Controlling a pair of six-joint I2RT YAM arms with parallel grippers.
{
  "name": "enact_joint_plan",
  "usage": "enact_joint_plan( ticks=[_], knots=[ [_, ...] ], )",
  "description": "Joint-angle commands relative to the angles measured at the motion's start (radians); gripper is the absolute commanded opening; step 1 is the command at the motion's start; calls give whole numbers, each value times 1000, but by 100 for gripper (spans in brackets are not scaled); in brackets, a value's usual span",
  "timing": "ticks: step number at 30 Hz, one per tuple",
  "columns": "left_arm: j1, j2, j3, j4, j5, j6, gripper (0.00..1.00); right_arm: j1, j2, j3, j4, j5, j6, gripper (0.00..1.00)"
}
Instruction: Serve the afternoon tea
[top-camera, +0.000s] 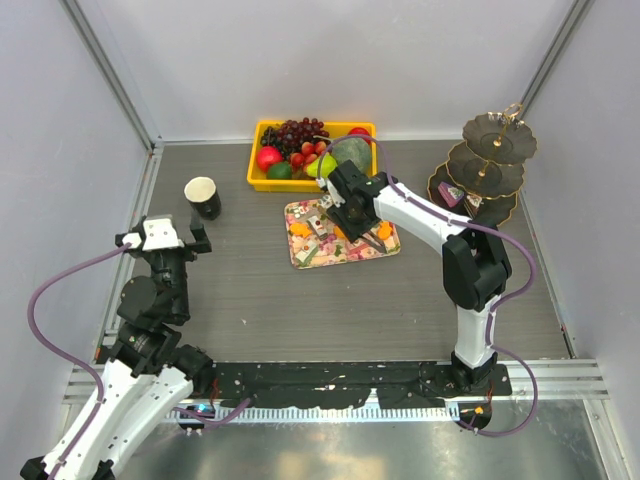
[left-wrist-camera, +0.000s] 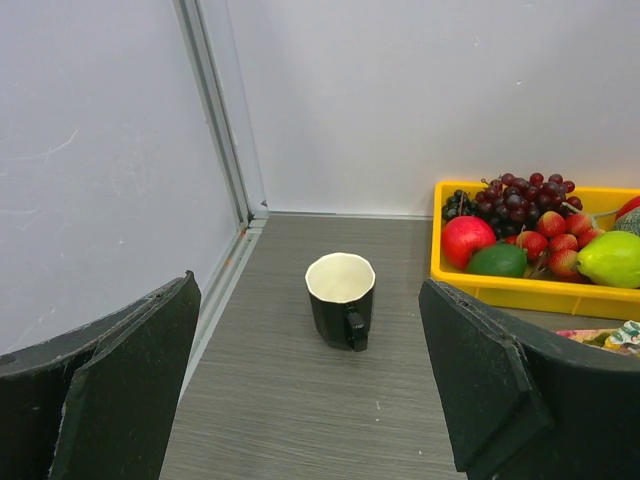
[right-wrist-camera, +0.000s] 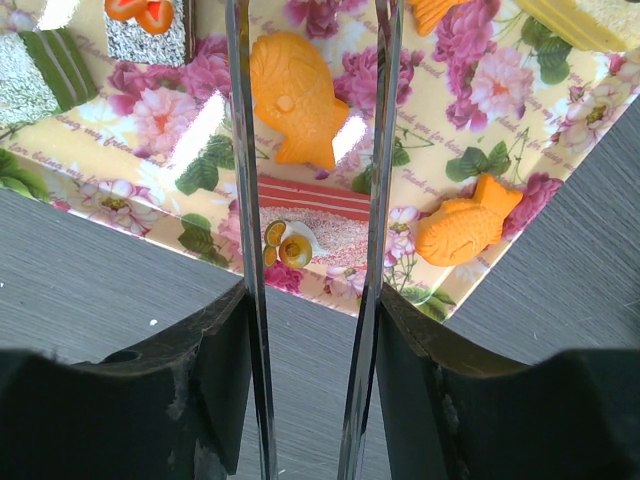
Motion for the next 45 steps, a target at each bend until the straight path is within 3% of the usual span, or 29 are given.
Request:
enact_joint_plan(
  ticks=[1, 10, 15, 18, 30, 39, 45],
  knots=[
    [-3, 8, 0, 52, -15, 3, 99, 3, -54, 19, 19, 6, -8, 53],
    [-3, 10, -1, 53, -15, 7, 99, 5, 3, 45, -6, 49, -22, 53],
    [0, 7, -1, 55, -17, 6, 99, 5, -20, 47, -18, 58, -19, 40],
    [-3, 4, -1, 55, -17, 6, 99, 5, -64, 45, -41, 58, -16, 33],
    [-1, -18, -1, 56, -20, 7, 99, -34, -376, -97, -159, 64, 57, 32],
    [0, -39, 0, 56, -20, -3, 99, -263, -642, -269, -276, 23, 153, 31],
    [-3, -58, -3, 61, -20, -3, 99, -426, -718, -341, -334, 5, 199, 29]
  ],
)
